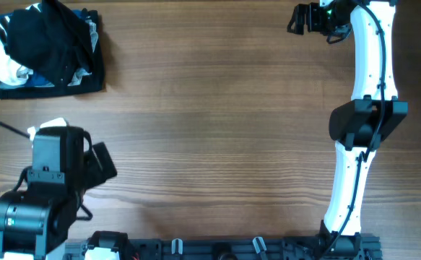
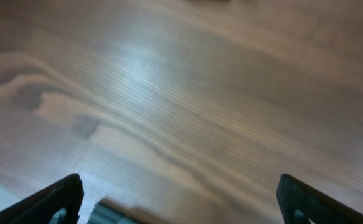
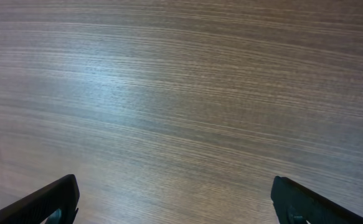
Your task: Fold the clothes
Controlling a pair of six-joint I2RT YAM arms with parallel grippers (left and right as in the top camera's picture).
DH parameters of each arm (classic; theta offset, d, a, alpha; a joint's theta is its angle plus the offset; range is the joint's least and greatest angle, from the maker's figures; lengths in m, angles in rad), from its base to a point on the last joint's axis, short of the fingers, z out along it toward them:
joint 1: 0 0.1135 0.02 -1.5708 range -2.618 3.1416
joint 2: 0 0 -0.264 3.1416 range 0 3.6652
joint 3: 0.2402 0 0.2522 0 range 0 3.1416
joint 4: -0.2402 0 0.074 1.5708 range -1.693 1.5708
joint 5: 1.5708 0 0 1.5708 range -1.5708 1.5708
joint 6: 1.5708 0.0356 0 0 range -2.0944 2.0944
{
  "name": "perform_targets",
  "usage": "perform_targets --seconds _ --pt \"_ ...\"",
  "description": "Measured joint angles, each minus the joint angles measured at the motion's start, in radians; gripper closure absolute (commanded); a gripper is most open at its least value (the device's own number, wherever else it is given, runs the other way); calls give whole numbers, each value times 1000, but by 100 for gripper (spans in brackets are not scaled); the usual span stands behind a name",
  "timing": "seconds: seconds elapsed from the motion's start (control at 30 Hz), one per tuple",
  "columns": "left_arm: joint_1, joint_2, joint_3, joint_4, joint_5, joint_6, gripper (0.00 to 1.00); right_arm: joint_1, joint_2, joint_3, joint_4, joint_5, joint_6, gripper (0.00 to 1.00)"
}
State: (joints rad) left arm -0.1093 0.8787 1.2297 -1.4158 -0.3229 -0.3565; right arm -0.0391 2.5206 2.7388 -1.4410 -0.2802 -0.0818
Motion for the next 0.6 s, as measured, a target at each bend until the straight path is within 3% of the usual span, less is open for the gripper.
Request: perform_targets --seconds 0.1,0.23,0.37,0.47,0.6 --pt "0 6 0 224 17 -6 0 0 0 0 11 14 6 0" --pt "0 6 -41 583 40 -101 0 0 0 0 13 21 6 0" --pt "0 8 -198 1023 70 -224 0 0 0 0 13 24 7 0" --pt "0 17 -287 1175 85 -306 0 0 0 0 14 25 19 0" --pt "-2 53 -331 1244 90 -389 0 0 0 0 91 27 37 0"
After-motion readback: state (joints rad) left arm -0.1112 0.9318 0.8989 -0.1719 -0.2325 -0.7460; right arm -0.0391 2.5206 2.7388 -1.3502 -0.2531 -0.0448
